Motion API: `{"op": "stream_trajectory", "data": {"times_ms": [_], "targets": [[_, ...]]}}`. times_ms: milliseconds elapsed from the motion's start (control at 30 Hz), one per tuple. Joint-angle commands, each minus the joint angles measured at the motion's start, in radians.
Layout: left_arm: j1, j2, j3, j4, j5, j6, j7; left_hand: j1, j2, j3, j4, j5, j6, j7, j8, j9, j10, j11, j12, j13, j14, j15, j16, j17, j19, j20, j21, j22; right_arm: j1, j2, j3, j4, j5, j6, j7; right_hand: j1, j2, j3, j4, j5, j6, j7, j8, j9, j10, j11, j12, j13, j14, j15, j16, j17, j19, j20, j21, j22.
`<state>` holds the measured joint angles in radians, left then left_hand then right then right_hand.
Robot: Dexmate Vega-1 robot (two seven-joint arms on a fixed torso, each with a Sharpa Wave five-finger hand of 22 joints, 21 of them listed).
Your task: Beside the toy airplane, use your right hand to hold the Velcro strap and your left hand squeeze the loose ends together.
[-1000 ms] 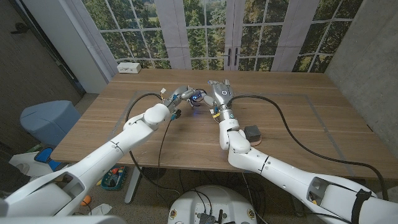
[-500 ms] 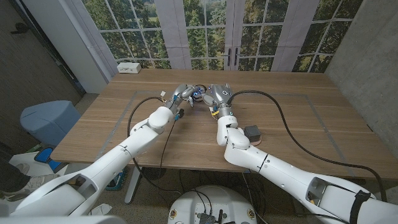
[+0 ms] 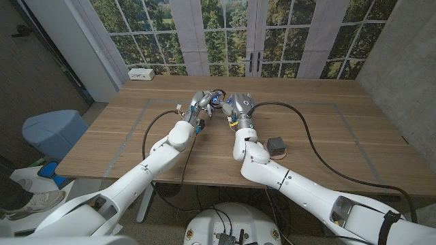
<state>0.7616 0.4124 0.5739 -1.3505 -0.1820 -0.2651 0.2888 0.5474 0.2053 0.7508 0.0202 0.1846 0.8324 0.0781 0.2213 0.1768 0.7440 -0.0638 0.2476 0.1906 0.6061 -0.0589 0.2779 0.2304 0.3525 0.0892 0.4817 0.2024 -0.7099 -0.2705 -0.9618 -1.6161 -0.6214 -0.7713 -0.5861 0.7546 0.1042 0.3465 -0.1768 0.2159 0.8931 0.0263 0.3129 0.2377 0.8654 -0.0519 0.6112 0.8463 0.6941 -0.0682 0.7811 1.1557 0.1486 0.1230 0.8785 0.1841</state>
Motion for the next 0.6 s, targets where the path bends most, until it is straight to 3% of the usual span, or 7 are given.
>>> {"op": "stream_trajectory", "data": {"times_ms": [33, 333, 500, 600], "targets": [[-0.016, -0.042, 0.005, 0.065, -0.015, -0.095, -0.027, -0.004, -0.001, 0.005, -0.003, -0.001, 0.003, -0.004, -0.007, 0.0, 0.0, -0.002, -0.003, 0.002, 0.008, -0.033, 0.006, 0.005, 0.01, -0.002, 0.009, 0.006, 0.011, 0.079, 0.005, 0.111, 0.035, 0.003, -0.143, 0.048, 0.006, 0.006, -0.003, 0.007, 0.05, -0.004, 0.02, 0.014, 0.038, -0.016, 0.05, 0.044, 0.021, -0.054, 0.03, 0.007, 0.026, -0.009, 0.003, 0.005], [-0.022, -0.043, 0.001, 0.074, -0.034, -0.104, -0.058, -0.005, -0.003, 0.005, -0.007, -0.001, 0.004, -0.009, -0.009, -0.001, -0.001, -0.005, -0.007, 0.002, 0.008, -0.04, 0.007, 0.007, 0.011, -0.006, 0.012, 0.007, 0.015, 0.113, 0.029, 0.179, 0.085, 0.059, -0.251, 0.131, 0.031, 0.054, -0.007, 0.03, 0.15, -0.025, 0.064, 0.046, 0.084, -0.046, 0.13, 0.107, 0.06, -0.086, 0.053, 0.013, 0.058, -0.043, 0.016, 0.007], [-0.024, -0.041, 0.0, 0.077, -0.043, -0.097, -0.071, -0.005, -0.004, 0.005, -0.009, -0.001, 0.006, -0.009, -0.01, -0.001, 0.002, -0.006, -0.007, 0.002, 0.007, -0.039, 0.008, 0.009, 0.014, -0.007, 0.015, 0.008, 0.015, 0.118, 0.046, 0.195, 0.118, 0.095, -0.287, 0.15, 0.026, 0.07, -0.005, 0.038, 0.176, -0.013, 0.083, 0.063, 0.096, -0.052, 0.16, 0.133, 0.075, -0.09, 0.05, 0.014, 0.068, -0.048, 0.022, 0.008], [-0.026, -0.04, 0.0, 0.079, -0.045, -0.092, -0.075, -0.004, -0.005, 0.005, -0.012, -0.002, 0.007, -0.009, -0.011, -0.001, 0.003, -0.004, -0.007, 0.002, 0.007, -0.039, 0.008, 0.01, 0.015, -0.008, 0.016, 0.008, 0.017, 0.109, 0.048, 0.179, 0.133, 0.083, -0.267, 0.155, 0.022, 0.075, -0.005, 0.042, 0.18, -0.006, 0.089, 0.071, 0.094, -0.054, 0.169, 0.142, 0.079, -0.087, 0.048, 0.018, 0.071, -0.047, 0.025, 0.008]]}}
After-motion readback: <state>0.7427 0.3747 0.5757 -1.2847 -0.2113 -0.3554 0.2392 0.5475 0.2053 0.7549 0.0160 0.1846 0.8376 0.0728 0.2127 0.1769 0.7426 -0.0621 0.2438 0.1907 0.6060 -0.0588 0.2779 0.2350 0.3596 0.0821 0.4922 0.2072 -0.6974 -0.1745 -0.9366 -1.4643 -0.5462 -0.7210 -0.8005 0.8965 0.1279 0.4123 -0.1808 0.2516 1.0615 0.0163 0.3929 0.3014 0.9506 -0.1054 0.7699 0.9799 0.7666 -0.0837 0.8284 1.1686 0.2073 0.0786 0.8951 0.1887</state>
